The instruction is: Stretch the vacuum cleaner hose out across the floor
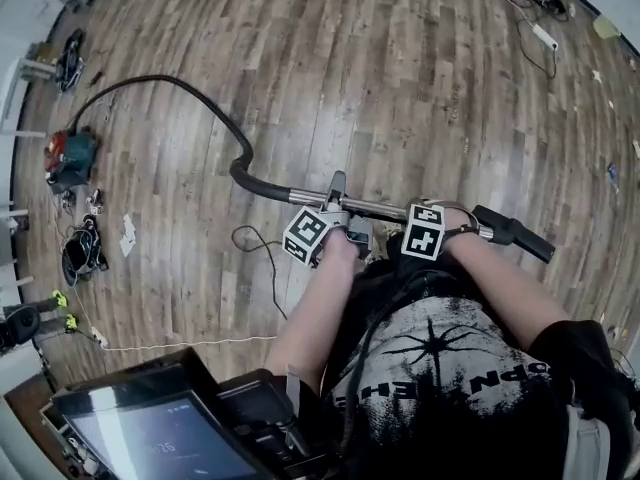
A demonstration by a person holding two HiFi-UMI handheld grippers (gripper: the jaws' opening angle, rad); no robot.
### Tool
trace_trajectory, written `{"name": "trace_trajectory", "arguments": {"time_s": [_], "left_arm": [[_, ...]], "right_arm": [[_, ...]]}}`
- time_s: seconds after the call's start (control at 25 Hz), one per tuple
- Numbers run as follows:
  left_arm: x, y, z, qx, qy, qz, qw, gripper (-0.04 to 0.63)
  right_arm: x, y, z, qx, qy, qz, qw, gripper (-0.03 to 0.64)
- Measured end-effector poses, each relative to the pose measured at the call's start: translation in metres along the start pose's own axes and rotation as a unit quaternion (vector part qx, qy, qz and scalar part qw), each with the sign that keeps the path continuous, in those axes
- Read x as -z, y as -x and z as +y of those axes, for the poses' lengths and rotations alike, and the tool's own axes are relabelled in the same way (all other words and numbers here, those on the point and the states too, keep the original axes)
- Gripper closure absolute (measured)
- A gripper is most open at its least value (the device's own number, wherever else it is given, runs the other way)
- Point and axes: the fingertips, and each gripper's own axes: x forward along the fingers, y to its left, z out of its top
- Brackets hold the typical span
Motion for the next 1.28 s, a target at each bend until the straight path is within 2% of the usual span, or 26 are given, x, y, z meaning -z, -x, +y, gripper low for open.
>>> {"name": "trace_trajectory", "arguments": {"time_s": [0.16,0.44,0.6,0.84,1.04,1.28], "left_arm": [[0.029,-0.008,0.010,-0.002,0.002,0.025,0.9997,0.540],[0.069,-0.026,-0.002,0.004,-0.006,0.063,0.9980,0.539],[0.104,-0.048,-0.016,0.016,-0.017,0.074,0.9970,0.539],[0.173,-0.076,-0.043,0.018,-0.027,0.063,0.9975,0.540],[0.234,-0.084,-0.038,0.006,-0.022,0.047,0.9986,0.538],[0.266,-0.096,-0.028,-0.009,-0.015,0.028,0.9994,0.535]], "right_arm": [[0.025,-0.007,0.008,-0.004,-0.024,0.005,1.000,0.543],[0.060,0.004,0.009,0.007,-0.061,0.002,0.998,0.543],[0.095,0.014,-0.003,0.020,-0.073,-0.003,0.997,0.541],[0.168,0.038,-0.024,0.029,-0.062,-0.015,0.998,0.542],[0.234,0.041,-0.021,0.022,-0.049,-0.014,0.998,0.541],[0.273,0.041,-0.028,0.004,-0.031,-0.007,0.999,0.543]]}}
